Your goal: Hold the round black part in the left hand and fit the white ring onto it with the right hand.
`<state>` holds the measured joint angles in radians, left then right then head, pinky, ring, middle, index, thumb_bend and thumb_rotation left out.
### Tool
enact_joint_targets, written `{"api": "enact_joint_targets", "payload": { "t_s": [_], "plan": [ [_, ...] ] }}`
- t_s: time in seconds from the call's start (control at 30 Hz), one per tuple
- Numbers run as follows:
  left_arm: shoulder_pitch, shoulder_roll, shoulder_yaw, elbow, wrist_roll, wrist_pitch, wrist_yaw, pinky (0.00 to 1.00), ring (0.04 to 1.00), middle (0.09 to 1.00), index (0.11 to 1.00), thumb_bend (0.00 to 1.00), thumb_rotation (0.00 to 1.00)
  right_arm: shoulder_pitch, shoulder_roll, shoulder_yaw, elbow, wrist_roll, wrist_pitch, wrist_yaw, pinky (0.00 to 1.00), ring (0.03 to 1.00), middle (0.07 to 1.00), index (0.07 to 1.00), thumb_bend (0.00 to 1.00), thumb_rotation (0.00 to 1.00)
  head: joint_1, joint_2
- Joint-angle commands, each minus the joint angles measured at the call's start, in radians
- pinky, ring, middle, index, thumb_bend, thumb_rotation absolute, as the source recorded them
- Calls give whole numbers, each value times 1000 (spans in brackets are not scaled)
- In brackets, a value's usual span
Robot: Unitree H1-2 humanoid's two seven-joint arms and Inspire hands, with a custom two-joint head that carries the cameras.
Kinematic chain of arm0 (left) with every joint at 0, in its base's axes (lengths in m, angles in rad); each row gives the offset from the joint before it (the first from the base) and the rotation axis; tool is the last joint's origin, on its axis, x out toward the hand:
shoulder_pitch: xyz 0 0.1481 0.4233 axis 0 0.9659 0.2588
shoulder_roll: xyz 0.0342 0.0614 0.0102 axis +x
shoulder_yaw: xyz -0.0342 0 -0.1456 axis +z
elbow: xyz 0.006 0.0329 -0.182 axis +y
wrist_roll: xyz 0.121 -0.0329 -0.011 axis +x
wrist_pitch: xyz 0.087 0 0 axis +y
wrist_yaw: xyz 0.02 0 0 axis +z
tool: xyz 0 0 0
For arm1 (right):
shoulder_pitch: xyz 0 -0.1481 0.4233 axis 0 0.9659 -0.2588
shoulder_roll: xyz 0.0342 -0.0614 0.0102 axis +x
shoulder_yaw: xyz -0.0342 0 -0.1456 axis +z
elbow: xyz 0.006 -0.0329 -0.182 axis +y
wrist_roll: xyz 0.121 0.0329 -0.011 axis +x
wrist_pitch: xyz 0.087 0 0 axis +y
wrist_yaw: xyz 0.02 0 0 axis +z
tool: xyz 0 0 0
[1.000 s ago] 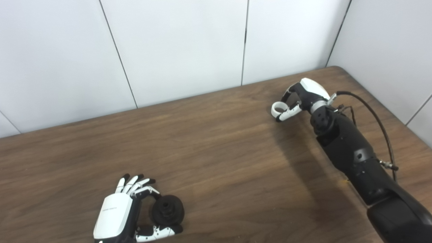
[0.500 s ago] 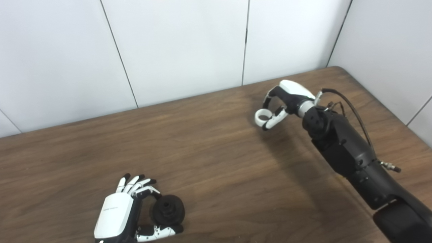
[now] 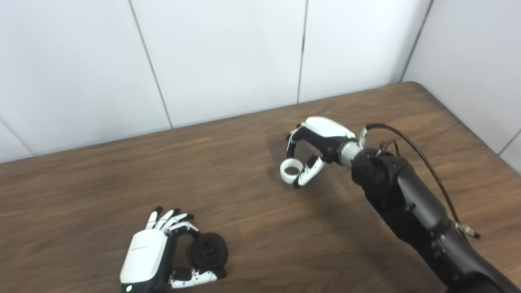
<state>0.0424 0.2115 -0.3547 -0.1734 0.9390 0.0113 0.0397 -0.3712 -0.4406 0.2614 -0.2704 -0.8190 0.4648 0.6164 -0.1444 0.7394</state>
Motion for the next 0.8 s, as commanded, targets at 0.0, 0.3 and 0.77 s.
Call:
{"api": "enact_joint_targets", "payload": {
  "t_s": [0.0,0.3,0.77],
  "plan": [
    [1,-6,-18,6,34,14,-15,1000,890,797,483,524,51,-19,-7,-4,-54,2,-13,-10,1000,976,850,486,523,136,13,1],
    [-7,-41,-44,15,72,49,-21,1000,895,799,484,523,53,25,10,30,-176,29,-42,7,1000,992,869,485,521,139,100,8],
    [-22,-66,-73,27,109,80,-13,1000,885,795,483,523,53,67,66,61,-258,32,-101,-12,1000,1000,867,484,520,141,136,34]
  ]
}}
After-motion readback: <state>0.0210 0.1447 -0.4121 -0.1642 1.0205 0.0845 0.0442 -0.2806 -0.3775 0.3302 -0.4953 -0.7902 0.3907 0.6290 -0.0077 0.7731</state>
